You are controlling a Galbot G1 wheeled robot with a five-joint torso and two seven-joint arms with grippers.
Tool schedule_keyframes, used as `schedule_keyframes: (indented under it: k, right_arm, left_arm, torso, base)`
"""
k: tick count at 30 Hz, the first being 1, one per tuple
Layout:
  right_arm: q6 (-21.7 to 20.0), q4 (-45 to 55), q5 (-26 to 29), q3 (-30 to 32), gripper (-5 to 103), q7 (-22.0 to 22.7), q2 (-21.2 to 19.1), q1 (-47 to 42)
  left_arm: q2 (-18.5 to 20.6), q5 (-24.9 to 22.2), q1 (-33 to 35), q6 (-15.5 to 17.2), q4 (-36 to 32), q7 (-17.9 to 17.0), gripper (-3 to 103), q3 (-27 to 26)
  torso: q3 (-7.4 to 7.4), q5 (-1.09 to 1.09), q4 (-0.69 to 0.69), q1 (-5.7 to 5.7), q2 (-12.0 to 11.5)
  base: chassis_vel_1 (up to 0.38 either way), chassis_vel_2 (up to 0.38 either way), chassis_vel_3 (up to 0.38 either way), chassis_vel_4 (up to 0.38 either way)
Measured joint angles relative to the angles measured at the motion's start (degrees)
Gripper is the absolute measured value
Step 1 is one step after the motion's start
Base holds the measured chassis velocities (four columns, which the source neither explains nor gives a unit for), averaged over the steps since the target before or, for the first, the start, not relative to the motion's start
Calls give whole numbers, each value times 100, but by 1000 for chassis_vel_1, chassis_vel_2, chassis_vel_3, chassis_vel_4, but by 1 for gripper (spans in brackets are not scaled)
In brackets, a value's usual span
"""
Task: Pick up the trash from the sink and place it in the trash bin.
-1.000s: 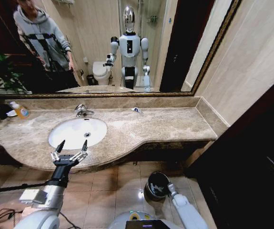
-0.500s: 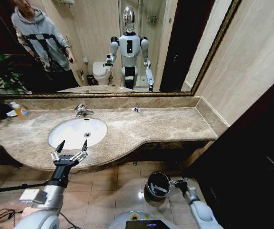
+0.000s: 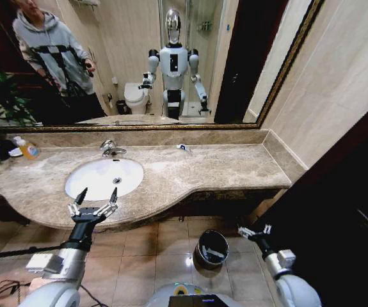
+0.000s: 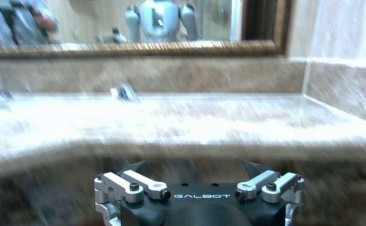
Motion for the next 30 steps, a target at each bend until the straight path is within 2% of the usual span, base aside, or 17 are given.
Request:
schedule_keyframes:
  k: [4,10,16,23,30]
  right_arm:
    - [-297,318,32,-167,100,-43,-118,277]
    - [-516,158,43,-692,100,62,-645,1078]
    - [-795,-73,45,-1020,100,105,-772,1736]
    - [-813,-378,45,-1238,100,102,-928,2084]
    - [-876,-776,117,-1735,100,126,-1227,3014]
  left_arm:
    - [0,0,-1,0,0,0,100,0]
    - [0,0,0,0,0,0,100,0]
    - [0,0,0,0,0,0,100,0]
    - [0,0,0,0,0,0,100,0]
    - [0,0,0,0,0,0,100,0]
  torso:
    - [0,0,1,0,0]
    - [1,0,1,1,0]
    - [1,0,2,1,-1]
    - [1,0,0,1,-1]
    - [1,-1,1,1,-1]
  base:
    - [0,0,0,0]
    - [0,0,0,0]
    - [0,0,0,0]
    - [0,0,0,0]
    - [0,0,0,0]
